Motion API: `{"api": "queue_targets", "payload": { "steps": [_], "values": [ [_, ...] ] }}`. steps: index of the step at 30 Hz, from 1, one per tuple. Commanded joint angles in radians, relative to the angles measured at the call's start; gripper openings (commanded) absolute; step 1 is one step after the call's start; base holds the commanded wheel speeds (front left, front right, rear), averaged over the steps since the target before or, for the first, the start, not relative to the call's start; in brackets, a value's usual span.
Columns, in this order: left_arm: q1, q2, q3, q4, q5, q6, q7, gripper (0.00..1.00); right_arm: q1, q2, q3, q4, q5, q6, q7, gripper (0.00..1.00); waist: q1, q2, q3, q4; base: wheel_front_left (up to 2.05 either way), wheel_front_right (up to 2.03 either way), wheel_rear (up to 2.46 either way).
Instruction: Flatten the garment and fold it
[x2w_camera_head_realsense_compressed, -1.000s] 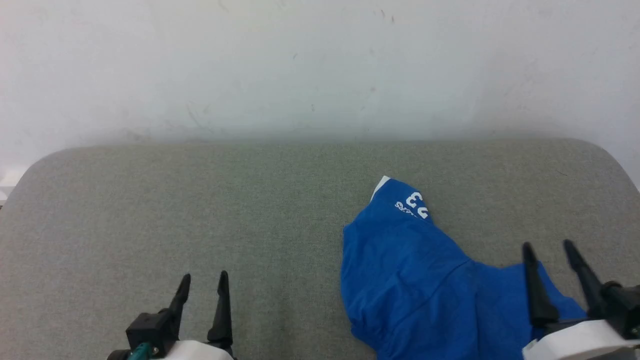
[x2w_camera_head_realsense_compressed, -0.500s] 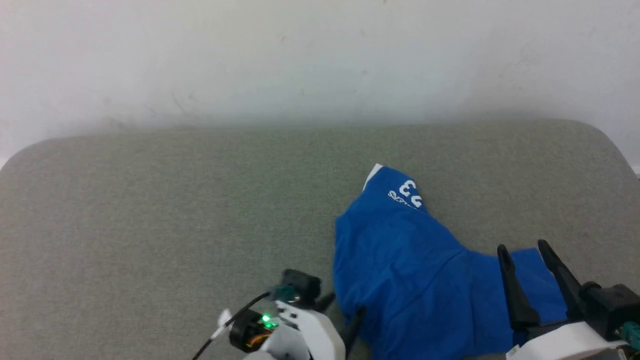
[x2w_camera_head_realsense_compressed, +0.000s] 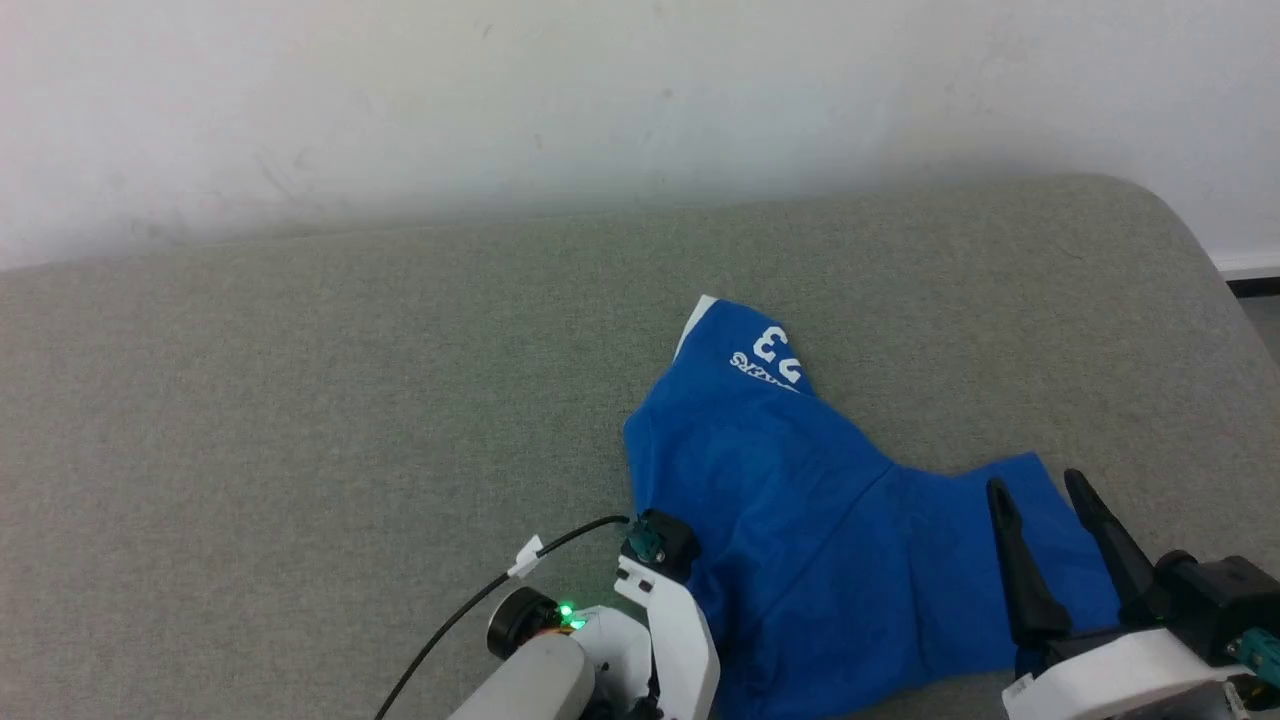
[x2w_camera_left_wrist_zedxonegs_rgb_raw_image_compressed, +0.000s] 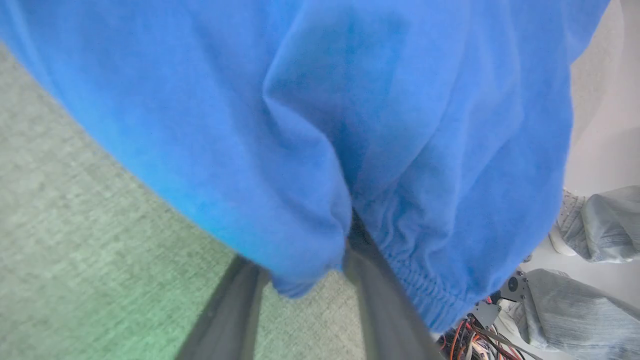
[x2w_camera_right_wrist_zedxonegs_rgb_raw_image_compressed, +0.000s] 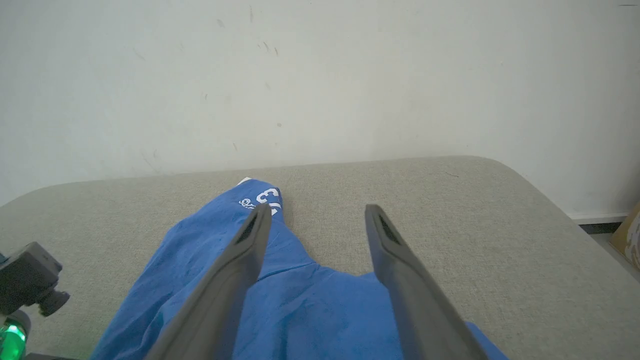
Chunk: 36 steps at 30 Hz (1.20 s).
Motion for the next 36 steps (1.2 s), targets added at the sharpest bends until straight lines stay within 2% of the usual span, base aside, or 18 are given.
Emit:
{"api": "queue_targets", "payload": {
  "steps": [1, 5, 9, 12, 18, 20, 22, 23, 24, 30, 33, 36],
  "values": [
    [0.040, -0.003, -0.030, 0.042, -0.009, -0.009, 0.028, 0.00, -0.019, 0.002, 0.000, 0.003, 0.008, -0.001, -0.007, 1.00, 0.0000, 0.0000, 0.002, 0.000, 0.00, 0.00, 0.00],
    [0.025, 0.023, 0.008, 0.002, -0.057, -0.013, -0.012, 0.00, -0.023, 0.002, -0.007, 0.015, 0.013, -0.001, -0.013, 1.00, 0.0000, 0.0000, -0.004, 0.014, 0.00, 0.00, 0.00],
    [0.019, 0.110, 0.096, -0.098, -0.075, 0.018, -0.071, 0.00, -0.017, 0.002, -0.012, 0.020, 0.019, -0.001, -0.014, 1.00, 0.0000, 0.0000, -0.014, 0.032, 0.00, 0.00, 0.00],
    [0.047, 0.202, 0.164, -0.203, -0.078, 0.066, -0.079, 0.00, -0.011, 0.002, -0.016, 0.024, 0.022, -0.001, -0.015, 1.00, 0.0000, 0.0000, -0.019, 0.044, 0.00, 0.00, 0.00],
    [0.172, 0.389, 0.325, -0.400, -0.097, 0.203, -0.044, 0.00, -0.002, 0.002, -0.021, 0.033, 0.030, -0.001, -0.019, 1.00, 0.0000, 0.0000, -0.023, 0.068, 0.00, 0.00, 0.00],
    [0.213, 0.432, 0.366, -0.432, -0.098, 0.242, -0.038, 0.00, -0.003, 0.002, -0.020, 0.037, 0.032, -0.001, -0.019, 1.00, 0.0000, 0.0000, -0.021, 0.074, 0.00, 0.00, 0.00],
    [0.245, 0.440, 0.401, -0.439, -0.113, 0.266, -0.054, 0.01, -0.007, 0.002, -0.017, 0.041, 0.034, -0.001, -0.020, 1.00, 0.0000, 0.0000, -0.018, 0.080, 0.00, 0.00, 0.00],
    [0.259, 0.438, 0.412, -0.434, -0.115, 0.277, -0.069, 0.45, -0.010, 0.002, -0.014, 0.043, 0.035, -0.001, -0.020, 1.00, 0.0000, 0.0000, -0.017, 0.081, 0.00, 0.00, 0.00],
    [0.273, 0.425, 0.420, -0.437, -0.119, 0.291, -0.087, 1.00, -0.012, 0.002, -0.011, 0.045, 0.034, -0.001, -0.019, 1.00, 0.0000, 0.0000, -0.018, 0.081, 0.00, 0.00, 0.00],
    [0.370, 0.341, 0.474, -0.504, -0.115, 0.379, -0.254, 1.00, 0.000, 0.002, -0.023, 0.044, 0.030, -0.001, -0.014, 1.00, 0.0000, 0.0000, -0.042, 0.091, 0.00, 0.00, 0.00],
    [0.428, 0.324, 0.475, -0.566, -0.109, 0.405, -0.283, 1.00, 0.012, 0.002, -0.028, 0.043, 0.030, -0.001, -0.008, 1.00, 0.0000, 0.0000, -0.060, 0.101, 0.00, 0.00, 0.00],
    [0.485, 0.320, 0.454, -0.629, -0.115, 0.414, -0.254, 1.00, 0.021, 0.002, -0.025, 0.036, 0.031, -0.001, 0.000, 1.00, 0.0000, 0.0000, -0.074, 0.110, 0.00, 0.00, 0.00]
  ]
}}
